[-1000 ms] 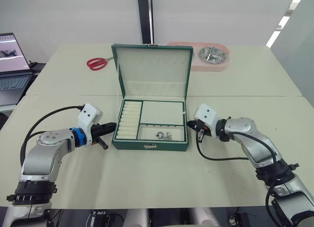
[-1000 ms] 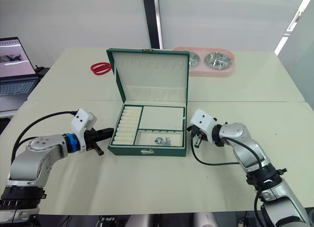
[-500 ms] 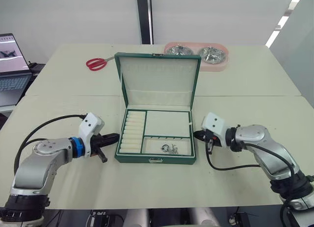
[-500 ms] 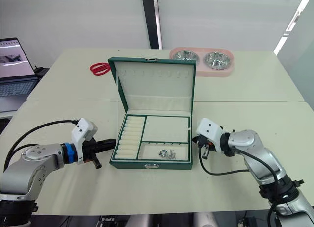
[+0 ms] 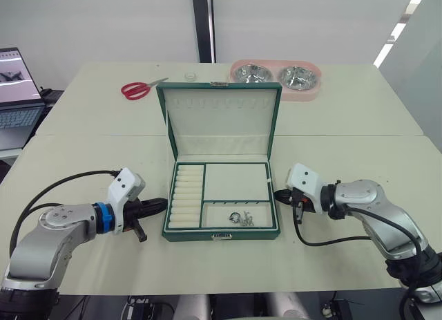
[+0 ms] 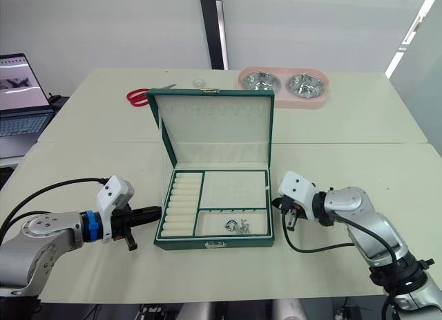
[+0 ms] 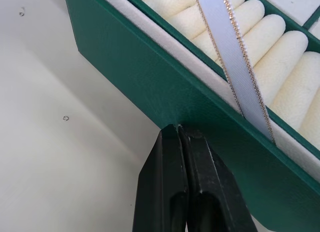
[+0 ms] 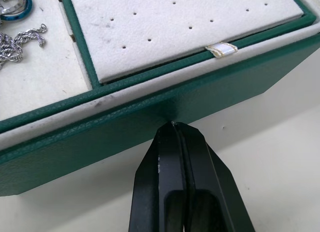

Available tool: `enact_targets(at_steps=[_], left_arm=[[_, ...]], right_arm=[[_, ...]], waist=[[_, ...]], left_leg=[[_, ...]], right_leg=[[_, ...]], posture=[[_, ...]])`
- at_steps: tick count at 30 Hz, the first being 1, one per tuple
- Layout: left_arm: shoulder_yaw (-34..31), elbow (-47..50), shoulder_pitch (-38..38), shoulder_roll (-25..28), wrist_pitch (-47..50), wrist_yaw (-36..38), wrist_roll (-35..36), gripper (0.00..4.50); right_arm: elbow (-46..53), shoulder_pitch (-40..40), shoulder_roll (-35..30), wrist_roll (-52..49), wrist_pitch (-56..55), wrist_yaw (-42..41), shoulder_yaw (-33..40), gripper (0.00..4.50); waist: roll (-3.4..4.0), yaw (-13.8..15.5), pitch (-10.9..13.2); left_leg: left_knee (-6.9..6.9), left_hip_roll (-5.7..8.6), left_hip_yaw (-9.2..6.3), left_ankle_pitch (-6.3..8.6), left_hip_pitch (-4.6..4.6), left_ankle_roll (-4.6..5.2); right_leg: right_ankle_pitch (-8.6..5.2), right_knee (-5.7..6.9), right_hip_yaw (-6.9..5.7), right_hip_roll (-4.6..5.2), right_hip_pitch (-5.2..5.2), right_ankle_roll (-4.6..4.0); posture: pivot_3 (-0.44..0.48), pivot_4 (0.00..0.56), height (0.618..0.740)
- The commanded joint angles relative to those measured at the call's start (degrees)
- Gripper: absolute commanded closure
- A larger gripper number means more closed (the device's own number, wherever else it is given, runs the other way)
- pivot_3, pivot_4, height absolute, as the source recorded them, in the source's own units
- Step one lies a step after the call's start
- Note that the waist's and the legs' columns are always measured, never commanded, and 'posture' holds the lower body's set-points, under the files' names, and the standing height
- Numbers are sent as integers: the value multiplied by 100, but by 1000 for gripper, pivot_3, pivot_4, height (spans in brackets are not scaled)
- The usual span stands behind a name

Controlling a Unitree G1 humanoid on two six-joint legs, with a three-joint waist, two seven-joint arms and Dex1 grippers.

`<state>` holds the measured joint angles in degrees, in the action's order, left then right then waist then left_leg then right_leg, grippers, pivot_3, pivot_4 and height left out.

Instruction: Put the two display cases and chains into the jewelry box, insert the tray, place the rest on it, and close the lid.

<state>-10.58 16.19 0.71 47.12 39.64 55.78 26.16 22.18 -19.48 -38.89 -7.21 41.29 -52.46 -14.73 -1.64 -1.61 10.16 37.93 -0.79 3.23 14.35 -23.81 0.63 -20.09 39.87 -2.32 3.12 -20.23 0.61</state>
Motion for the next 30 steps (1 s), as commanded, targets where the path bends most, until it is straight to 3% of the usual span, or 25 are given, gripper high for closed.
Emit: enact_targets(at_steps=[1,12,18,26,30], left_arm=[[205,214,22,-29,-188,166,106,4466],[-170,-192,-130,107,-621,157,-35,4466],[-930,-601,-417,169,-1193,313,73,4466],[-2325,810,-1434,128,-709,1116,1727,4466],[-2942,1713,-1802,-47,-594,981,2572,4466]], right_arm=[[360,-86,152,-202,-93,-44,-132,4500],[435,267,-82,-259,151,117,262,4500],[375,590,-344,-124,-66,306,497,4500],[-129,425,-279,-33,-849,837,1179,4500],[-502,-29,-152,-132,-965,1116,1598,4500]], waist=[[0,0,0],[-1,7,-1],[0,1,-1],[-1,-7,-1],[-1,-8,-1]], left_leg=[[0,0,0,0,0,0],[0,0,-1,1,1,1],[0,-1,0,2,2,4],[-1,-1,0,-2,2,-4],[0,-2,0,-8,3,-14]], right_leg=[[0,0,0,0,0,0],[0,-1,0,0,2,0],[0,0,0,0,1,0],[0,-5,-1,2,5,0],[0,-4,0,1,5,0]], posture=[[0,150,740],[0,150,740],[0,150,740],[0,150,740],[0,150,740]])
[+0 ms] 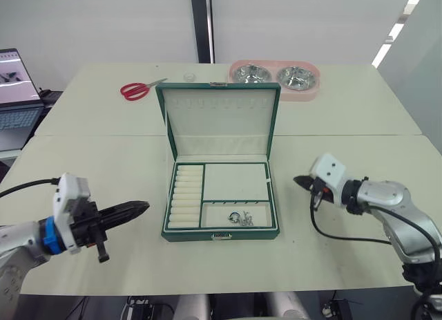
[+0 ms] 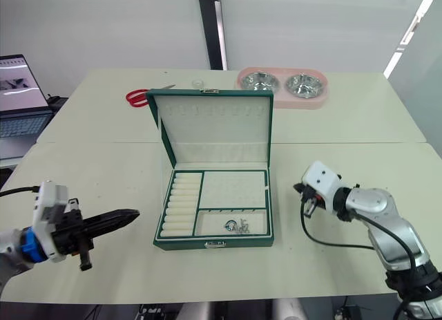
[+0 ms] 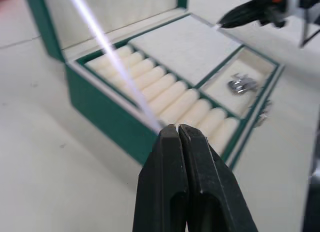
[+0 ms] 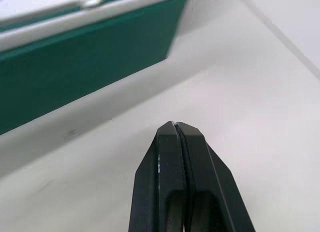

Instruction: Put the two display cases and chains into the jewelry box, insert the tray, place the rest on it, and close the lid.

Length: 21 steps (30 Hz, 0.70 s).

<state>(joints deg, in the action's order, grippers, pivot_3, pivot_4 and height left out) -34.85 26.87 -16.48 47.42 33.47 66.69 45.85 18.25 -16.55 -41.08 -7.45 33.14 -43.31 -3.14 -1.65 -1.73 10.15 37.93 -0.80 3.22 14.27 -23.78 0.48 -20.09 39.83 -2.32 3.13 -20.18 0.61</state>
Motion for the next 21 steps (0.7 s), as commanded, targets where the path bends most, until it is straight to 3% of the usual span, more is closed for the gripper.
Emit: enact_targets(at_steps=[1,9,21], left_arm=[[-584,821,-65,-137,-1,-261,761,4466],[-585,1893,79,-535,-94,-1630,1812,4466],[-266,2367,-71,-462,-227,-2468,2302,4466]], right_arm=[[-231,-476,93,-146,-136,250,516,4500],[-1530,-2004,568,-516,-214,164,583,4500],[-3814,-3799,1327,-551,-734,-430,184,4500]], waist=[[1,9,0],[2,-12,0],[4,14,2]], left_leg=[[0,0,0,-2,0,-3],[0,2,2,-3,1,-4],[2,3,3,-3,1,-4]], right_leg=[[0,0,0,0,0,0],[0,-1,4,-4,4,0],[0,-2,6,-5,4,0]], posture=[[0,150,740],[0,150,740],[0,150,740]])
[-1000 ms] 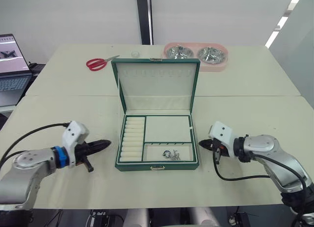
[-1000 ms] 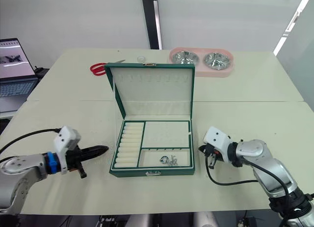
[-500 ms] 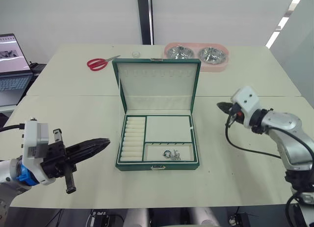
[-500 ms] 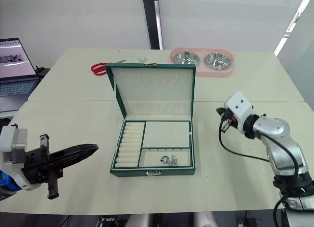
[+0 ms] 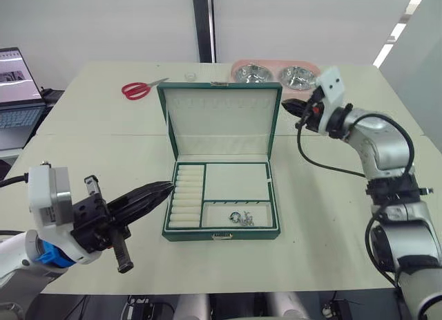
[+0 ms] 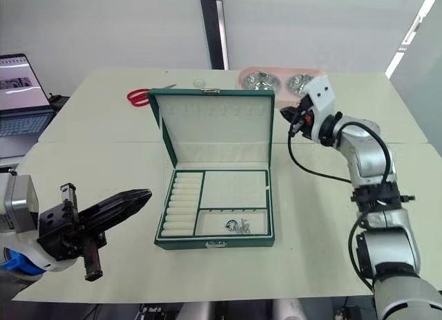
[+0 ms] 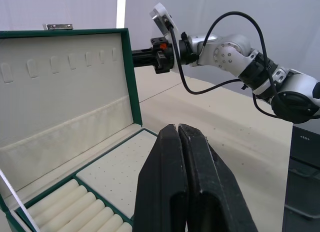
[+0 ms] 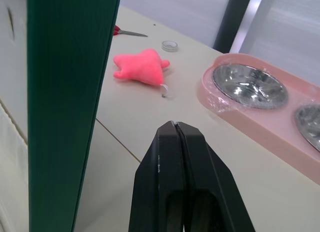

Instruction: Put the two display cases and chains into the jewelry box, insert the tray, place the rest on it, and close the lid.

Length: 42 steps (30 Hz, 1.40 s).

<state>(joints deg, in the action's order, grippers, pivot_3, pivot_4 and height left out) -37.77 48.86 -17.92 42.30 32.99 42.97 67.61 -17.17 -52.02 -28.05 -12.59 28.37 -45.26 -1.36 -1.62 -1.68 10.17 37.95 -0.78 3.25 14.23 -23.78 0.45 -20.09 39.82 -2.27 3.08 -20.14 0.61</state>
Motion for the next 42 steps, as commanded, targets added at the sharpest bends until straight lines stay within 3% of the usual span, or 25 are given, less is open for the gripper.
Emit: enact_targets(at_steps=[1,9,17,31,42], left_arm=[[48,169,100,60,-202,-105,127,4466],[136,19,289,140,-353,-65,78,4466],[-143,-279,72,228,-412,394,-44,4466],[-1724,-963,-921,633,-217,1484,141,4466],[-1208,-973,-636,584,-283,1305,-138,4466]], right_arm=[[-429,-340,65,-29,-308,-298,-19,4500],[-693,-537,270,-155,-616,-879,-66,4500],[31,-221,12,-564,-269,-1539,-6,4500],[2025,587,-1579,-1681,1147,-2936,-4,4500],[2141,712,-1610,-1515,868,-2685,-67,4500]], waist=[[0,13,0],[2,5,1],[5,-13,3],[8,1,6],[8,3,6]], left_leg=[[0,0,0,0,-1,0],[0,-1,1,0,-1,0],[-2,-4,1,0,-1,0],[-6,-4,-6,15,-1,25],[-8,-4,-6,15,-2,25]], right_leg=[[0,-2,0,0,0,0],[0,-2,0,0,-1,0],[0,1,0,-2,-5,0],[0,-12,-6,1,0,-1],[0,-18,-5,2,2,-1]], posture=[[0,150,740],[0,150,740],[0,150,740],[0,150,740],[0,150,740]])
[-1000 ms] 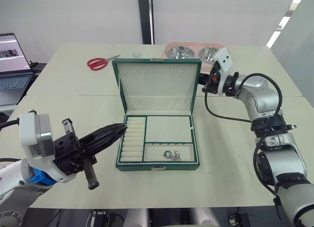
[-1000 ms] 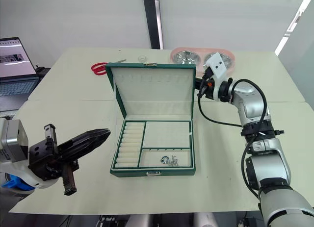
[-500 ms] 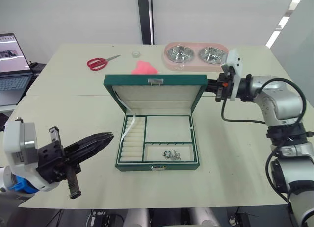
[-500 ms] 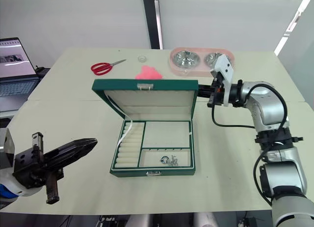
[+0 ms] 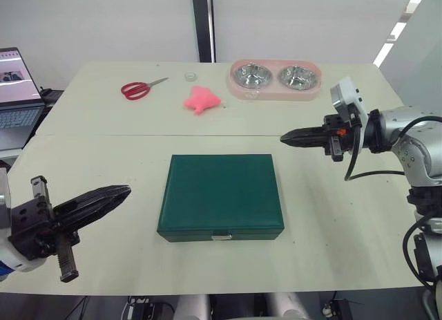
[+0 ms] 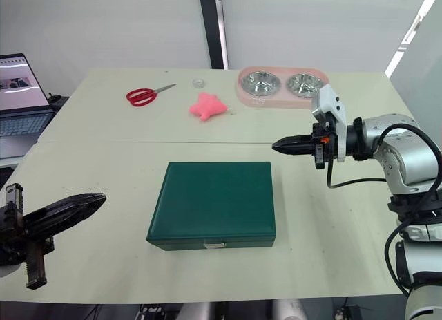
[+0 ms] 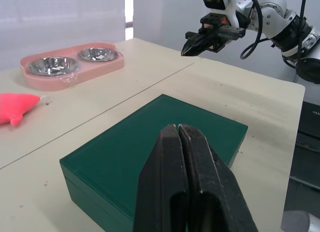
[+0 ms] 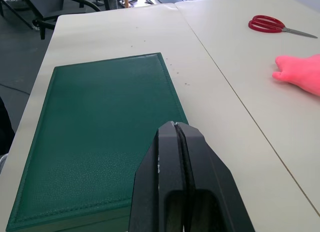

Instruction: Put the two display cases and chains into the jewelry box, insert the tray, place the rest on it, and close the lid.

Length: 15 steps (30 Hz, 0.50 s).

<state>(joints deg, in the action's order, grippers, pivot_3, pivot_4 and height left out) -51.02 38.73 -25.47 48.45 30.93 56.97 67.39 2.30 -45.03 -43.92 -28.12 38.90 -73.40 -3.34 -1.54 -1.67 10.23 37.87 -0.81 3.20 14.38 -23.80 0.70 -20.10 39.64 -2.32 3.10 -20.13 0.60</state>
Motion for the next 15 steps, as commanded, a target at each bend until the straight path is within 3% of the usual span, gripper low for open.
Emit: enact_targets(at_steps=[1,5,15], left_arm=[[225,-37,232,-15,-72,-214,-199,4466],[878,-729,1138,-66,44,-1176,-579,4466],[2463,-2920,3018,-570,-1007,-2749,-3487,4466]], right_arm=[[181,65,-27,122,-313,215,142,4500],[157,461,-6,517,-885,775,289,4500],[-81,2021,-21,1538,-2426,2425,1086,4500]], waist=[[0,3,0],[1,22,-1],[-3,82,0]], left_leg=[[0,0,0,0,0,0],[1,1,-3,0,1,0],[3,2,5,-6,-6,-10]], right_leg=[[0,0,0,0,1,0],[0,2,-2,-1,3,0],[1,-5,-2,0,1,2]], posture=[[0,150,740],[0,150,740],[0,150,740]])
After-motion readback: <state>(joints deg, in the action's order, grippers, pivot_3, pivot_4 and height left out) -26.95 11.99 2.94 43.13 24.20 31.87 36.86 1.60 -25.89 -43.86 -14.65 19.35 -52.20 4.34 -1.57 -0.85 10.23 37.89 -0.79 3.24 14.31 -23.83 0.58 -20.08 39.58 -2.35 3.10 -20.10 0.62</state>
